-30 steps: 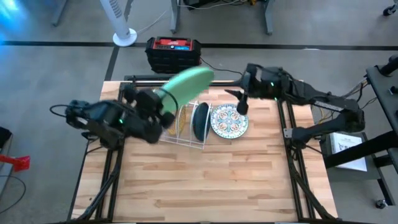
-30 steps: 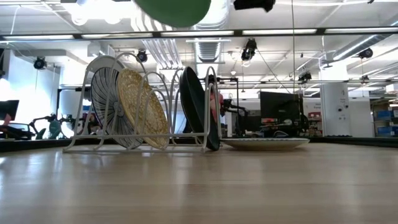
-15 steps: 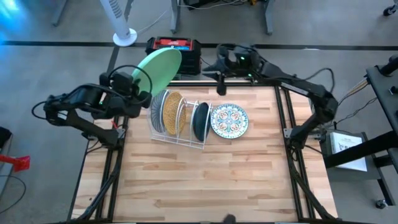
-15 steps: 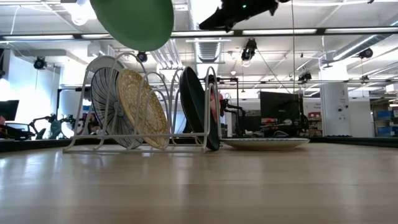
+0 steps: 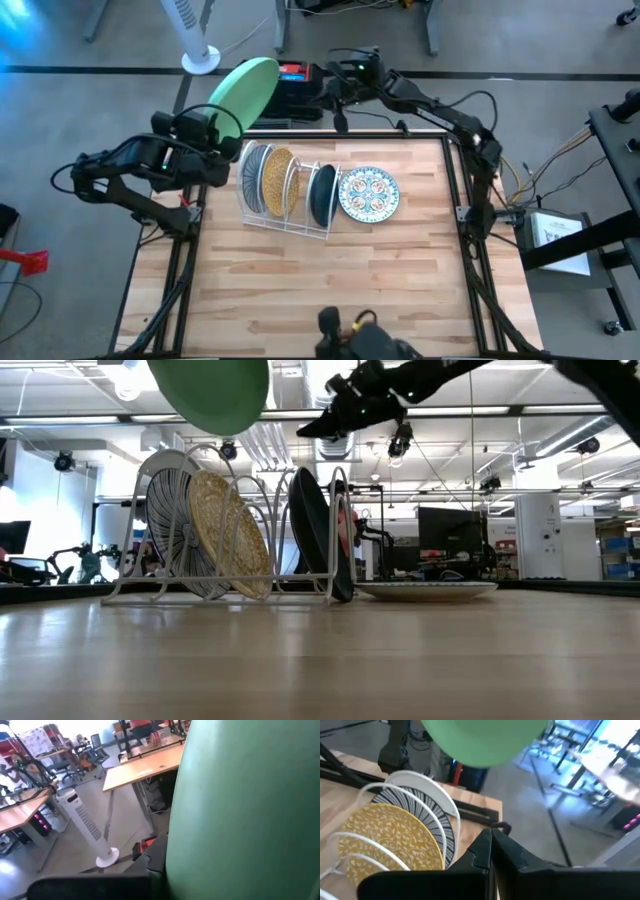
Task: Sort dishes
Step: Put the green plate in the dish rack
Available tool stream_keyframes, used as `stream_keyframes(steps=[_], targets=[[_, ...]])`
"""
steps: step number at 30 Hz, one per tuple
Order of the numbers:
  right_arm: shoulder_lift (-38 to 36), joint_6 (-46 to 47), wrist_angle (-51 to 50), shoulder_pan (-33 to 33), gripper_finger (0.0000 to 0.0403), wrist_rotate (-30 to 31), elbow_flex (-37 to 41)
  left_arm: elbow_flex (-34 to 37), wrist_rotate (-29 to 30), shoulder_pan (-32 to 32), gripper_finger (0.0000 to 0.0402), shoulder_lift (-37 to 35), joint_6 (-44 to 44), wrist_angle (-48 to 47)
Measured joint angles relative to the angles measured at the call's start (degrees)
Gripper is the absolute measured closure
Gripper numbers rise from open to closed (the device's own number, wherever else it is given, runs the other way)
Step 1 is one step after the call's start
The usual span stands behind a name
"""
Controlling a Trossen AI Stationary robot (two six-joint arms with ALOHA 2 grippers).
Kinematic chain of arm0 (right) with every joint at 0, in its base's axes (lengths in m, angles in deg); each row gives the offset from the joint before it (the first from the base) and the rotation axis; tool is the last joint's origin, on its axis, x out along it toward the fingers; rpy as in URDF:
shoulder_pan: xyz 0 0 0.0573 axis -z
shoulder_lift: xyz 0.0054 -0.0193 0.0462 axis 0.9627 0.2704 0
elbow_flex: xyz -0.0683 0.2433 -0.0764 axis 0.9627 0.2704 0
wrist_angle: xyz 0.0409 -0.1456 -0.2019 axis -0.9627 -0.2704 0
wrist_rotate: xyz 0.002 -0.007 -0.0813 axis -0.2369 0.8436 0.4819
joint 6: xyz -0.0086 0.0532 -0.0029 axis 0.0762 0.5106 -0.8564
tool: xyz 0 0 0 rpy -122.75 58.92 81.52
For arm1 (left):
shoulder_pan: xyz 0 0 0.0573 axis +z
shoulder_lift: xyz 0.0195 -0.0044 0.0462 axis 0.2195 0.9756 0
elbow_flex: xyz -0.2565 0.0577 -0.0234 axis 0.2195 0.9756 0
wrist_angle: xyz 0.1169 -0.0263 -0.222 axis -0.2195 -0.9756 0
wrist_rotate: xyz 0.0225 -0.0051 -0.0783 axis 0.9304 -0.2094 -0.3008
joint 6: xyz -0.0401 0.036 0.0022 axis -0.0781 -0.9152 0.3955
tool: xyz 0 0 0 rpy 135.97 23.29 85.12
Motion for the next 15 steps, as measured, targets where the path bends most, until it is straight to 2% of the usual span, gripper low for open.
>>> stream_keyframes(steps=[8,15], targets=[[11.1,-1.6,-9.0,-0.1,0.0402,-1.8,-15.1,0.1,-4.7,2.1,0.0368,-0.8,-2.0,0.0],[15.3,-1.4,-14.8,-0.5,0.0402,-4.3,-22.2,0.1,-2.8,3.5,0.0368,-2.7,-3.8,0.0]])
